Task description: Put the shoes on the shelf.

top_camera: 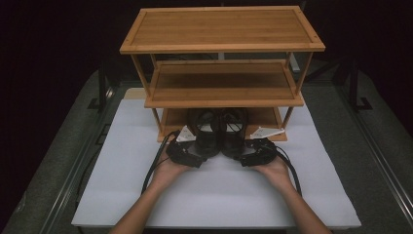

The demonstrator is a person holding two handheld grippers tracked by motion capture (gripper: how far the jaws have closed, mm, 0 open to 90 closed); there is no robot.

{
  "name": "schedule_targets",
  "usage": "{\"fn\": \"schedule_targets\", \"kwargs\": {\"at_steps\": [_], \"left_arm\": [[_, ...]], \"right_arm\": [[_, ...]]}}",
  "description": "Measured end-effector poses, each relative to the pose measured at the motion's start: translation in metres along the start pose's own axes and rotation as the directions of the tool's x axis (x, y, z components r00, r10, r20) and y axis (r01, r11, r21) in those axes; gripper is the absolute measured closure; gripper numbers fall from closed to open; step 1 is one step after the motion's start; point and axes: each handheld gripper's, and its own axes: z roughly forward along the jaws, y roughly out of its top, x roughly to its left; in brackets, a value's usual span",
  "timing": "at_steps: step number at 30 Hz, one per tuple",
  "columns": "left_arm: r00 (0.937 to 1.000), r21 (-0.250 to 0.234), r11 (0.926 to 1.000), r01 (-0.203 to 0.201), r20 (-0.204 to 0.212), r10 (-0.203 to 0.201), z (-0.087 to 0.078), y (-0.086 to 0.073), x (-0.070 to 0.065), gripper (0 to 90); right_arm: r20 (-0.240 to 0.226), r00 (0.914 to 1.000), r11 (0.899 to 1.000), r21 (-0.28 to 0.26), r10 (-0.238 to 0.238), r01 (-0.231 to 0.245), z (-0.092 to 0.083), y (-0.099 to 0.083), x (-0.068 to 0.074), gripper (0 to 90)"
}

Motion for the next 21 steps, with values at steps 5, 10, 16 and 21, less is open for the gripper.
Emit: {"fn": "schedule_targets", "kwargs": {"at_steps": [5,10,16,21], "left_arm": [[1.0,0.001,1.0,0.002,-0.008,-0.002,0.005,0.009,0.011,14.9],[0.9997,0.031,0.9995,-0.01,-0.024,0.011,0.014,0.018,0.021,14.9],[0.9983,0.063,0.9976,-0.028,-0.048,0.031,0.029,0.024,0.034,14.9],[0.9989,0.07,0.9974,-0.017,-0.042,0.02,0.038,0.029,0.041,14.8]], "right_arm": [[0.008,0.9998,1.0,-0.009,0.018,-0.017,0.007,0.008,-0.01,19.0],[0.026,0.9995,1.0,0.005,0.019,-0.019,0.015,0.017,-0.019,19.0],[0.055,0.9985,1.0,0.015,0.006,-0.007,0.029,0.023,-0.03,19.0],[0.072,0.9973,1.0,0.023,0.009,-0.011,0.038,0.027,-0.038,18.9]]}}
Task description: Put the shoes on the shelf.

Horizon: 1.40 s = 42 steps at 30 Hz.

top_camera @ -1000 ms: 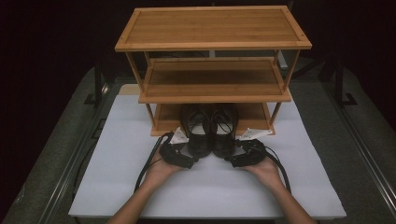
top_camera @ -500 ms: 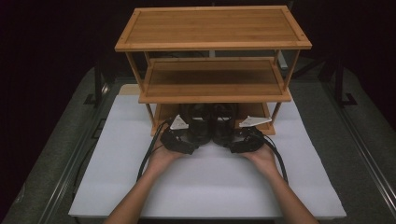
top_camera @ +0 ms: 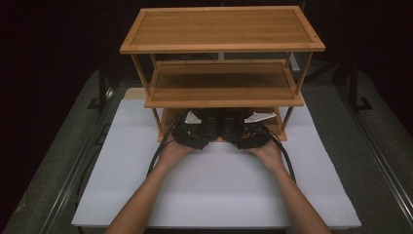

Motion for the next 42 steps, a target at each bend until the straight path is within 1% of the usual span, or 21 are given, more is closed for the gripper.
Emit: {"fn": "schedule_targets", "kwargs": {"at_steps": [3,4,9,12,13,15,16,17,18,19,20,21,22,23,24,25,28,31,32,35,42], "left_arm": [[0.9997,0.004,1.0,0.009,-0.022,-0.009,0.003,0.004,0.005,14.8],[0.9998,0.005,1.0,0.008,-0.019,-0.008,0.004,0.005,0.007,14.8],[0.9997,0.027,0.9995,0.017,-0.021,-0.016,0.01,0.006,0.01,14.8],[0.9999,0.029,0.9995,0.015,-0.009,-0.015,0.014,0.003,0.01,14.5],[0.9999,0.028,0.9995,0.012,0.01,-0.012,0.014,0.003,0.011,14.5],[0.9994,0.029,0.9991,0.03,-0.015,-0.03,0.014,0.002,0.011,14.5],[0.9994,0.028,0.9991,0.032,-0.011,-0.032,0.014,0.002,0.012,14.4],[0.9995,0.026,0.9992,0.031,-0.002,-0.031,0.014,0.001,0.012,14.3],[0.9994,0.024,0.9992,0.034,0.006,-0.034,0.014,0.001,0.013,14.3],[0.9992,0.022,0.999,0.038,0.008,-0.038,0.013,0.0,0.013,14.3],[0.9991,0.021,0.9989,0.041,0.012,-0.041,0.012,0.0,0.014,14.4],[0.9989,0.017,0.9988,0.045,0.008,-0.045,0.011,-0.001,0.015,14.3],[0.9989,0.014,0.9988,0.047,0.005,-0.047,0.01,-0.001,0.015,14.3],[0.9988,0.014,0.9987,0.048,0.005,-0.048,0.009,-0.002,0.016,14.3],[0.9987,0.011,0.9987,0.05,0.006,-0.05,0.007,-0.003,0.016,14.3],[0.9987,0.005,0.9987,0.051,0.007,-0.051,0.005,-0.004,0.016,14.3],[0.9989,-0.005,0.999,0.045,0.01,-0.045,-0.003,-0.007,0.014,14.3],[0.9996,-0.017,0.9996,0.023,0.014,-0.023,-0.014,-0.012,0.011,14.3],[0.9994,-0.018,0.9994,0.029,0.017,-0.029,-0.017,-0.014,0.01,14.3],[0.9999,-0.021,0.9998,0.004,0.013,-0.003,-0.031,-0.023,0.008,14.3],[1.0,-0.059,0.9983,0.006,-0.007,-0.007,-0.065,-0.048,0.003,14.4]], "right_arm": [[0.008,1.0,1.0,0.0,-0.004,0.004,0.003,0.004,-0.005,18.8],[0.018,0.9996,1.0,-0.004,-0.02,0.02,0.004,0.006,-0.007,18.8],[0.029,0.9995,1.0,-0.007,-0.015,0.015,0.009,0.007,-0.011,18.8],[0.037,0.9992,1.0,0.021,-0.016,0.015,0.013,0.005,-0.01,18.5],[0.033,0.9994,1.0,0.018,-0.008,0.007,0.014,0.003,-0.011,18.5],[0.018,0.9998,1.0,0.012,0.003,-0.003,0.015,0.002,-0.013,18.3],[0.023,0.9997,1.0,0.017,0.003,-0.003,0.015,0.001,-0.014,18.3],[0.023,0.9985,0.998,0.042,0.05,-0.051,0.013,0.001,-0.012,18.1],[0.023,0.9981,0.997,0.047,0.058,-0.059,0.013,0.001,-0.012,18.1],[0.014,0.9995,0.999,0.028,0.028,-0.028,0.014,0.001,-0.014,18.2],[0.014,0.9994,0.999,0.029,0.03,-0.031,0.013,0.0,-0.014,18.7],[0.019,0.9975,0.997,0.046,0.068,-0.069,0.01,0.0,-0.012,20.0],[0.001,0.9994,0.999,0.011,0.034,-0.034,0.01,0.0,-0.015,20.5],[0.002,0.9994,0.999,0.002,0.034,-0.034,0.008,-0.001,-0.015,20.4],[0.009,0.9993,0.999,0.001,0.035,-0.035,0.006,-0.001,-0.016,20.4],[-0.007,0.9999,1.0,-0.026,0.015,-0.015,0.004,-0.001,-0.017,20.4],[-0.024,0.9984,0.998,-0.022,0.051,-0.051,-0.005,-0.004,-0.016,20.1],[-0.025,0.9987,0.998,-0.035,0.044,-0.045,-0.015,-0.009,-0.015,19.8],[-0.027,0.9989,0.998,-0.04,0.039,-0.04,-0.02,-0.011,-0.014,19.8],[-0.03,0.9991,0.998,-0.047,0.031,-0.033,-0.031,-0.018,-0.012,19.8],[-0.027,0.9996,0.999,-0.037,0.009,-0.01,-0.056,-0.034,-0.01,19.3]]}}
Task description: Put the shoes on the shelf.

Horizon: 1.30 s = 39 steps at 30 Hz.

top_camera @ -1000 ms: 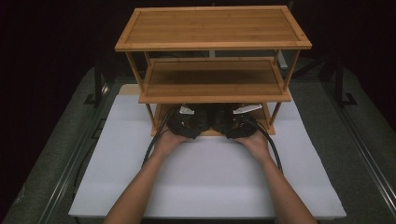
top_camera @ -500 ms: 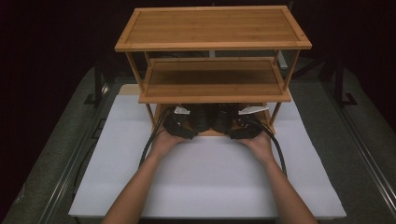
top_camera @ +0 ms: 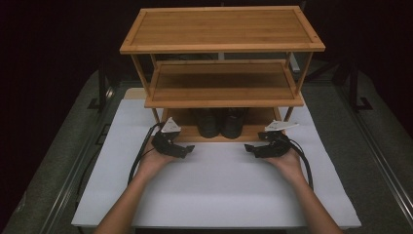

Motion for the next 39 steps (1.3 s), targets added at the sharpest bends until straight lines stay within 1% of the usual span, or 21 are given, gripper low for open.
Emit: {"fn": "schedule_targets", "kwargs": {"at_steps": [3,5,6,10,12,14,16,18,19,20,21,22,24,27,29,31,32,34,36,37,39], "left_arm": [[0.9999,-0.003,0.9999,0.01,-0.001,-0.01,-0.015,-0.011,-0.002,14.4],[1.0,0.001,1.0,0.008,-0.002,-0.008,-0.025,-0.02,-0.003,14.4],[1.0,0.011,0.9999,0.002,-0.006,-0.002,-0.03,-0.026,-0.003,14.4],[0.9996,0.013,0.9995,0.028,-0.008,-0.028,-0.052,-0.049,-0.004,14.3],[0.9994,0.03,0.9992,0.026,-0.025,-0.025,-0.063,-0.06,-0.005,14.3],[0.9988,0.038,0.9988,0.03,-0.041,-0.029,-0.075,-0.071,-0.006,14.3],[0.9977,0.038,0.9984,0.043,-0.054,-0.04,-0.087,-0.081,-0.007,14.3],[0.9964,0.039,0.9977,0.055,-0.066,-0.053,-0.098,-0.09,-0.009,14.3],[0.996,0.047,0.997,0.061,-0.068,-0.058,-0.103,-0.096,-0.011,14.3],[0.9956,0.054,0.9962,0.069,-0.067,-0.066,-0.106,-0.1,-0.012,13.3],[0.9953,0.065,0.9949,0.077,-0.064,-0.073,-0.109,-0.106,-0.014,13.0],[0.9951,0.074,0.9942,0.077,-0.068,-0.072,-0.111,-0.109,-0.015,11.7],[0.994,0.086,0.993,0.08,-0.081,-0.074,-0.116,-0.117,-0.018,10.1],[0.9915,0.094,0.9911,0.094,-0.098,-0.085,-0.123,-0.128,-0.02,8.8],[0.9897,0.087,0.9902,0.109,-0.103,-0.1,-0.127,-0.134,-0.019,8.0],[0.9886,0.092,0.9894,0.112,-0.112,-0.101,-0.129,-0.138,-0.019,7.0],[0.9887,0.097,0.9893,0.108,-0.114,-0.097,-0.129,-0.141,-0.019,6.0],[0.9876,0.091,0.9886,0.12,-0.112,-0.11,-0.13,-0.143,-0.019,3.3],[0.9877,0.09,0.9884,0.122,-0.109,-0.112,-0.13,-0.144,-0.019,2.5],[0.9876,0.091,0.9881,0.124,-0.108,-0.114,-0.13,-0.144,-0.018,2.3],[0.9875,0.087,0.9888,0.121,-0.112,-0.111,-0.129,-0.144,-0.019,2.3]], "right_arm": [[-0.001,1.0,1.0,-0.01,0.0,0.0,-0.014,-0.006,0.001,19.3],[0.004,1.0,1.0,-0.015,-0.003,0.003,-0.023,-0.011,0.002,19.3],[0.008,0.9999,1.0,-0.013,-0.007,0.007,-0.027,-0.015,0.002,19.2],[0.016,0.9998,1.0,-0.013,-0.011,0.011,-0.047,-0.03,0.002,18.1],[0.021,0.9998,1.0,-0.012,-0.007,0.008,-0.057,-0.039,0.002,17.8],[0.047,0.9989,1.0,-0.003,-0.003,0.003,-0.068,-0.047,0.003,17.1],[0.054,0.9985,1.0,-0.007,0.003,-0.002,-0.078,-0.055,0.003,17.1],[0.064,0.9979,1.0,0.003,0.013,-0.013,-0.087,-0.064,0.003,15.1],[0.071,0.9972,1.0,0.01,0.024,-0.024,-0.091,-0.069,0.002,14.3],[0.084,0.9959,0.999,0.022,0.035,-0.037,-0.096,-0.074,0.002,13.7],[0.091,0.9952,0.999,0.032,0.036,-0.039,-0.098,-0.077,0.002,13.0],[0.102,0.9943,0.998,0.045,0.032,-0.036,-0.102,-0.083,0.002,12.8],[0.11,0.9931,0.997,0.062,0.039,-0.046,-0.107,-0.09,0.003,10.1],[0.141,0.9893,0.994,0.097,0.037,-0.051,-0.115,-0.101,0.006,8.7],[0.156,0.9869,0.993,0.107,0.041,-0.058,-0.119,-0.108,0.007,8.6],[0.163,0.9852,0.991,0.112,0.051,-0.07,-0.122,-0.115,0.007,6.6],[0.17,0.984,0.99,0.124,0.052,-0.074,-0.123,-0.117,0.006,5.1],[0.187,0.9812,0.99,0.124,0.048,-0.071,-0.123,-0.117,0.007,3.7],[0.206,0.9781,0.987,0.147,0.033,-0.064,-0.12,-0.117,0.009,3.3],[0.212,0.9771,0.986,0.155,0.022,-0.056,-0.12,-0.117,0.01,3.1],[0.211,0.9772,0.986,0.154,0.023,-0.056,-0.12,-0.117,0.01,3.1]]}}
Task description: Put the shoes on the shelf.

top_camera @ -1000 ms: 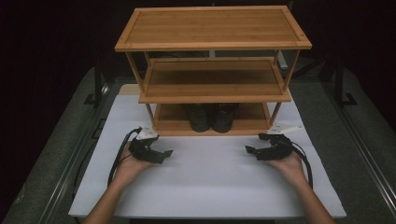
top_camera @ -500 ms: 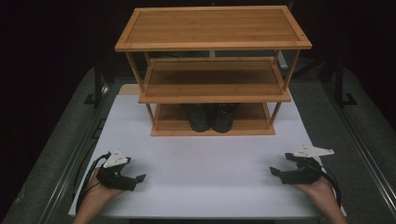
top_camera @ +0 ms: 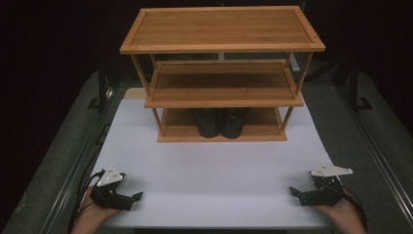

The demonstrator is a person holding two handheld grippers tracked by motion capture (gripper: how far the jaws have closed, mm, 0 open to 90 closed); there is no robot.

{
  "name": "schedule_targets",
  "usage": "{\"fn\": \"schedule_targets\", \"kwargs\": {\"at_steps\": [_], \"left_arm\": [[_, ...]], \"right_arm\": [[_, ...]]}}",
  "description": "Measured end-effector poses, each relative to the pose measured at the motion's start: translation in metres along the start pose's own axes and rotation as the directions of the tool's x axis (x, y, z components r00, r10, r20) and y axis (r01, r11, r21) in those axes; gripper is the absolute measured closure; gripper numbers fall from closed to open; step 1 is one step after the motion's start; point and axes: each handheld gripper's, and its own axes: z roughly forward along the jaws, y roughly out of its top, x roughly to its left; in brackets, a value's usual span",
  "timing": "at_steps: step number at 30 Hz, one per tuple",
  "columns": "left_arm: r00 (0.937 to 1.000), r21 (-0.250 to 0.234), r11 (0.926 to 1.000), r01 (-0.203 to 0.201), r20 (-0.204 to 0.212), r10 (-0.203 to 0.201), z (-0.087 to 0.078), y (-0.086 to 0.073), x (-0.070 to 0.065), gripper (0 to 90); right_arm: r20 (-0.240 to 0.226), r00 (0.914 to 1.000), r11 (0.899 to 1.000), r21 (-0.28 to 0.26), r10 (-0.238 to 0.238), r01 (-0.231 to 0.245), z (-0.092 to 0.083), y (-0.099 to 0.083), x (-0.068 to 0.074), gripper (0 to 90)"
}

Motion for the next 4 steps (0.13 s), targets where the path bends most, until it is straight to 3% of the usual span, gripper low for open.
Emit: {"fn": "schedule_targets", "kwargs": {"at_steps": [4], "left_arm": [[1.0,-0.001,1.0,0.0,-0.003,0.0,-0.0002,-0.0002,-0.0005,2.3]], "right_arm": [[0.001,1.0,1.0,-0.001,-0.001,0.001,-0.0001,-0.0001,0.0001,3.1]]}}
